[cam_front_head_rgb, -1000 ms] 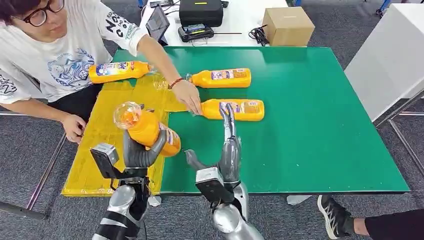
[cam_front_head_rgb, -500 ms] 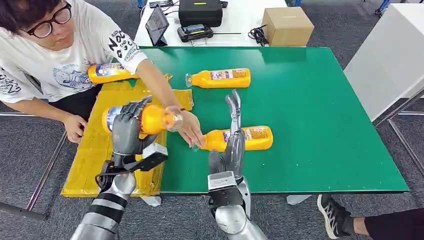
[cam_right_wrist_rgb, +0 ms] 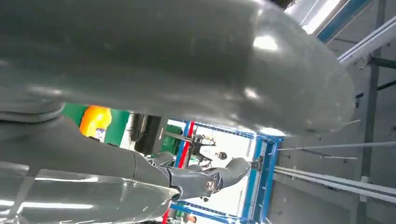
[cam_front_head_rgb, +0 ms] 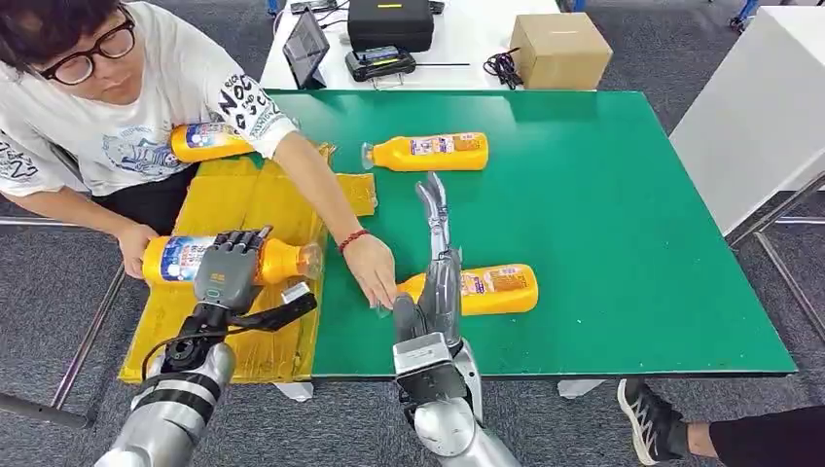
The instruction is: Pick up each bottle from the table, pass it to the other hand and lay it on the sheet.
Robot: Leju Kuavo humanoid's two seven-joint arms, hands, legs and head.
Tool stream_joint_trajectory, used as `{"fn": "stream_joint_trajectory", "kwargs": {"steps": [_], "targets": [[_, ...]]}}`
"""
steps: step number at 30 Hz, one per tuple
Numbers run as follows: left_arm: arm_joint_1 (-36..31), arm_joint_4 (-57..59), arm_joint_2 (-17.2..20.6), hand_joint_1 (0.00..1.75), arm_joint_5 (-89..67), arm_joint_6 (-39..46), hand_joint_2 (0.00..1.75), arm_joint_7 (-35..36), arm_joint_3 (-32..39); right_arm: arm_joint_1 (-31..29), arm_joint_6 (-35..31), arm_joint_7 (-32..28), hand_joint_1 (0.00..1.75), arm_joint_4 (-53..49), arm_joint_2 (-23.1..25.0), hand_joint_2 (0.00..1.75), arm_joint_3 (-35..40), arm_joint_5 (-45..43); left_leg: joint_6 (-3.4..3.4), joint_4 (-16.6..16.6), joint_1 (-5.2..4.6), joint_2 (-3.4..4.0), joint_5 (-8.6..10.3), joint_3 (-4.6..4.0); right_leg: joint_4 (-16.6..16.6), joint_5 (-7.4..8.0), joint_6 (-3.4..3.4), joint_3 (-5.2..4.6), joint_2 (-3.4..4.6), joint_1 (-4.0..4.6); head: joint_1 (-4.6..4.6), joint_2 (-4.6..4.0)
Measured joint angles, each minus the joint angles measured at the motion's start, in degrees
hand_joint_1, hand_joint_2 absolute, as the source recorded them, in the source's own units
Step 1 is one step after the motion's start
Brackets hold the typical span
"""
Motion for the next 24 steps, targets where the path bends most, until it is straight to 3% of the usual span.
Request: {"fn": "stream_joint_trajectory", "kwargs": {"steps": [19, 24], "targets": [[-3.12, 11.22, 2.82, 1.75, 1.24, 0.22, 1.75, 1.66, 0.77, -0.13, 0.99, 0.44, 0.00, 0.00, -0.04, 0.00, 0.39, -0.18, 0.00, 0.00, 0.01, -0.01, 0.01, 0.02, 0.00, 0.00, 0.00, 0.01, 0.00, 0.00, 0.00, 0.00], [-3.83, 12.97, 2.82, 1.75, 5.65, -0.95, 1.75, -2.06, 1.34, -0.18, 1.69, 0.92, 0.00, 0.00, -0.07, 0.00, 0.61, -0.15, 0.00, 0.00, 0.01, -0.01, 0.01, 0.04, 0.01, 0.01, 0.00, 0.03, -0.01, 0.01, 0.00, 0.00]]}}
